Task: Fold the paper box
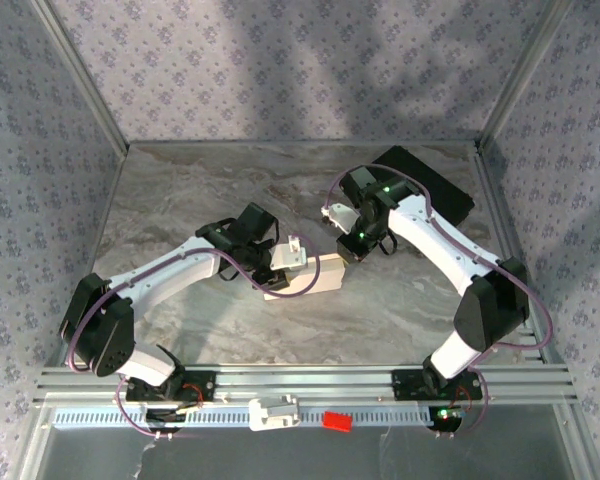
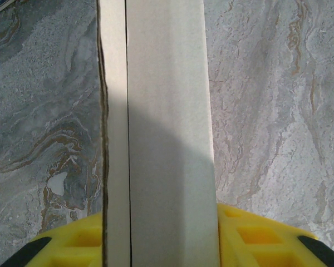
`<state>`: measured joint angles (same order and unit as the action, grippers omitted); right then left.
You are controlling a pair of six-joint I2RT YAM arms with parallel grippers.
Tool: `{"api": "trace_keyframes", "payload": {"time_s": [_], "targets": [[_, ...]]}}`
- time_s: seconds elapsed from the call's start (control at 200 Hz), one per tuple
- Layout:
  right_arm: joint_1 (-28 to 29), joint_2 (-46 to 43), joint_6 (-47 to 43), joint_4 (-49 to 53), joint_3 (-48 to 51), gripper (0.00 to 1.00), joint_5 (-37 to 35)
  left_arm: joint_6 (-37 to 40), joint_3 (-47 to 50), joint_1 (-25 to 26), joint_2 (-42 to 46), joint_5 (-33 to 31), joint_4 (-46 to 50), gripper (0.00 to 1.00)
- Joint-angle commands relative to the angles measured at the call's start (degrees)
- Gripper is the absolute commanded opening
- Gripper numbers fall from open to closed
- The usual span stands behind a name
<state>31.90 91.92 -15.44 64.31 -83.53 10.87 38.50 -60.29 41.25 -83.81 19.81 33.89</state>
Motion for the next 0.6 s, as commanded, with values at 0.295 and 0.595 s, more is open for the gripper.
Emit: {"api": "trace_keyframes", "payload": {"time_s": [0.295,0.595], "targets": [[1.3,-0.1,5.1,0.5,-0.8,0.06,-1.7,0.1,-1.5,-0.4,-1.7,1.8,2.7,0.38],[1.5,-0.1,20.6,-1.0,-0.6,0.00,-3.6,-1.4,-2.2,-0.4,-2.1,1.5,2.3,0.36]]}}
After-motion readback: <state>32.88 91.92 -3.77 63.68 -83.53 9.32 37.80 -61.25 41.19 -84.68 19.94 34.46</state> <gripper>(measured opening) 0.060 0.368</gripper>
